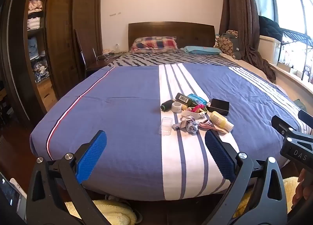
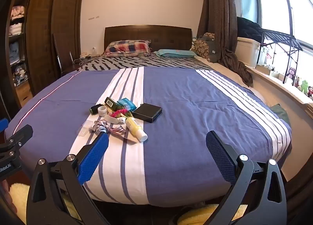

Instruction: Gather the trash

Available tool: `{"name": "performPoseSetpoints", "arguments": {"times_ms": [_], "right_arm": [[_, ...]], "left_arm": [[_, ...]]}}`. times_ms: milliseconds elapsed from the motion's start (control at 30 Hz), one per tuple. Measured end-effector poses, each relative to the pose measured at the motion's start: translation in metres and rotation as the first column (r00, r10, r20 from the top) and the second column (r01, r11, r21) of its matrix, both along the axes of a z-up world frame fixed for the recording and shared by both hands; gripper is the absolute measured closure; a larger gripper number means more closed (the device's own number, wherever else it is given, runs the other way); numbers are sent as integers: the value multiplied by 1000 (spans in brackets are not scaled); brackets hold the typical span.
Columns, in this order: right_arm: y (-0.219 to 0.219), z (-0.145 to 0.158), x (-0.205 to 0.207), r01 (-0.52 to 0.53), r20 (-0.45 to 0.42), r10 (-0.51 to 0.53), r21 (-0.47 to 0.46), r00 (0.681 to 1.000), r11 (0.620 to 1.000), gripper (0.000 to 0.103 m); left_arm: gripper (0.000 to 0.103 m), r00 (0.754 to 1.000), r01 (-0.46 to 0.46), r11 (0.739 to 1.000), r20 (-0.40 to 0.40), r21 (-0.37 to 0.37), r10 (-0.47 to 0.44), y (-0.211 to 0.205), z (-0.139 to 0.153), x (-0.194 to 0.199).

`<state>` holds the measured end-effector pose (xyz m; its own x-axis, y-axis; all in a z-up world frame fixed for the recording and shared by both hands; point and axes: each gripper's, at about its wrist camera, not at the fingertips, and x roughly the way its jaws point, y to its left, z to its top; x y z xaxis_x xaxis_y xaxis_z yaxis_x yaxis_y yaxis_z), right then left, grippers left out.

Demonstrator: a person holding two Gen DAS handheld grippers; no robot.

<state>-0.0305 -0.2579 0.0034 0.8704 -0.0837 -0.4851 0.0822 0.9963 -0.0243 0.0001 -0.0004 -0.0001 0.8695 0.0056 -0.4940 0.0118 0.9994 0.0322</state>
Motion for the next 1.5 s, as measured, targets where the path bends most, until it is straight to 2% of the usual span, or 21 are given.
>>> {"name": "performPoseSetpoints", "arguments": {"times_ms": [1500], "right_arm": [[10,11,-3,-45,17,45,-2,999,999,3]], "left_arm": [[8,999,-18,1000,28,-3,18,7,12,-2]]}}
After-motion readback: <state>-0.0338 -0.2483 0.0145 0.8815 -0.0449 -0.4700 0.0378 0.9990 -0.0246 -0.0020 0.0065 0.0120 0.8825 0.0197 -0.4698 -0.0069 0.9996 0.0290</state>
